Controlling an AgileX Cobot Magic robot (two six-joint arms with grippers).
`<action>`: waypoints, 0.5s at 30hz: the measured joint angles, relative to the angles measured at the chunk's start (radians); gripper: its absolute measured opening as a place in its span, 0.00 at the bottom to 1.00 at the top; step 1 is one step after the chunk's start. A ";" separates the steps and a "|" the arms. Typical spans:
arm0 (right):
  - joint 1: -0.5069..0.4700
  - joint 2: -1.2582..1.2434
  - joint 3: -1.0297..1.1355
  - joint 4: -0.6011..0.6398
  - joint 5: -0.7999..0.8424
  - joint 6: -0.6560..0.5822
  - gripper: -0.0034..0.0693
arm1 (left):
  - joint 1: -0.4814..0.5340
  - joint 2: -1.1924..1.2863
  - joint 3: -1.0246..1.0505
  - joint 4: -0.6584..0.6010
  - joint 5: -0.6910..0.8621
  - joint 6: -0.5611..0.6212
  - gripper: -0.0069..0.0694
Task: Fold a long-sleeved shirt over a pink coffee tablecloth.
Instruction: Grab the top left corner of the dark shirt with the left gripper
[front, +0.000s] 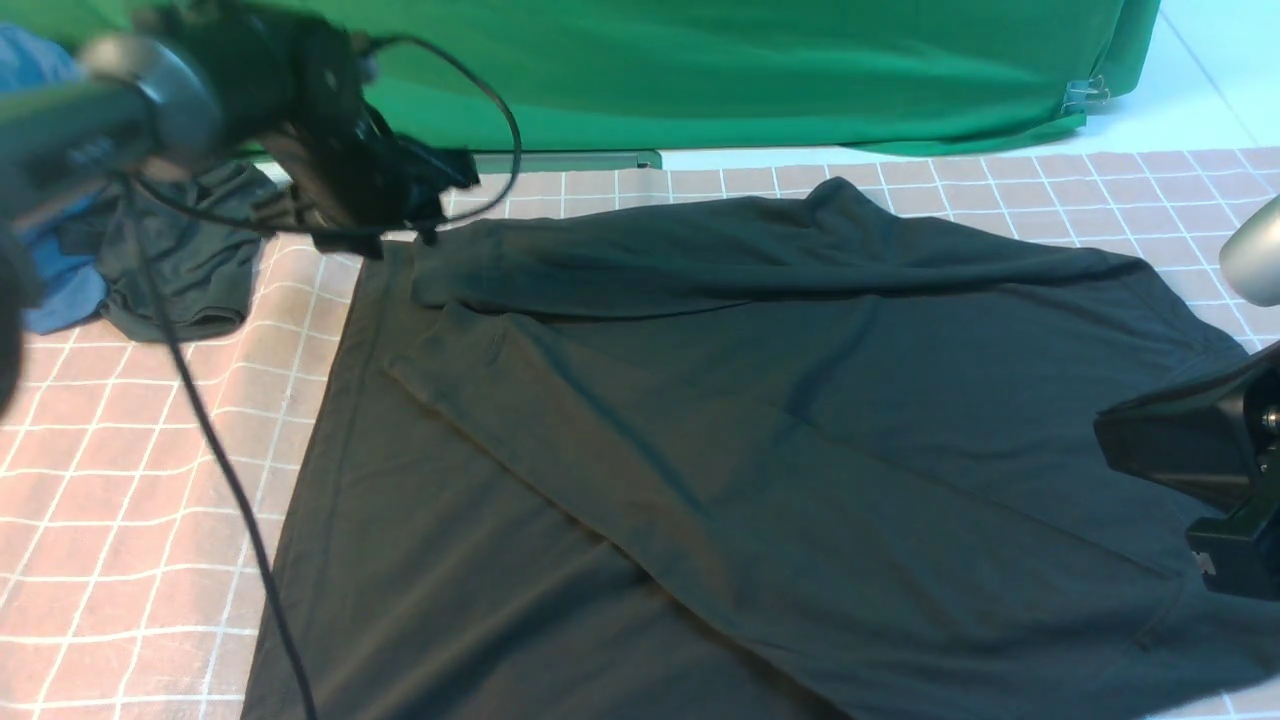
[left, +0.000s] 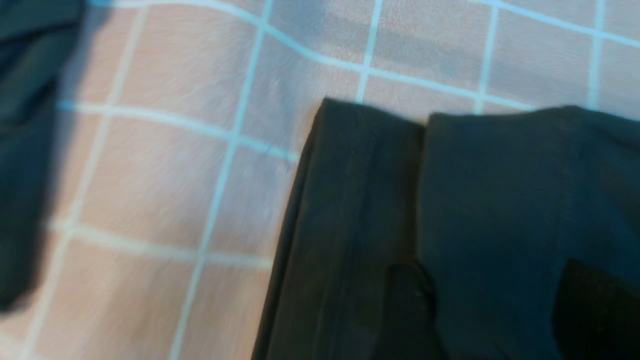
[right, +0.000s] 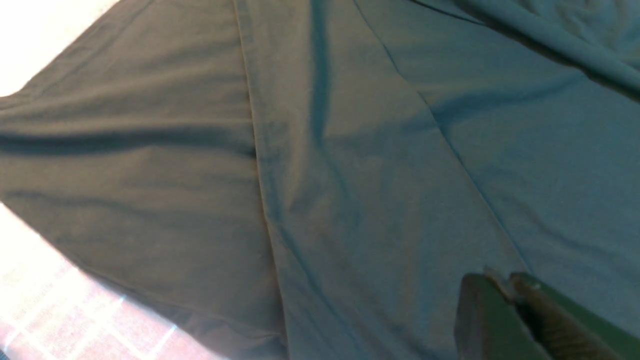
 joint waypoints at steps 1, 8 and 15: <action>0.000 0.000 0.000 0.000 0.000 0.000 0.17 | 0.000 0.020 0.000 0.001 -0.022 0.000 0.65; 0.000 0.000 0.000 0.000 0.000 0.002 0.17 | 0.000 0.085 0.000 0.001 -0.083 0.028 0.71; 0.000 0.000 0.000 0.000 0.000 0.003 0.17 | 0.000 0.093 -0.005 -0.054 -0.086 0.166 0.30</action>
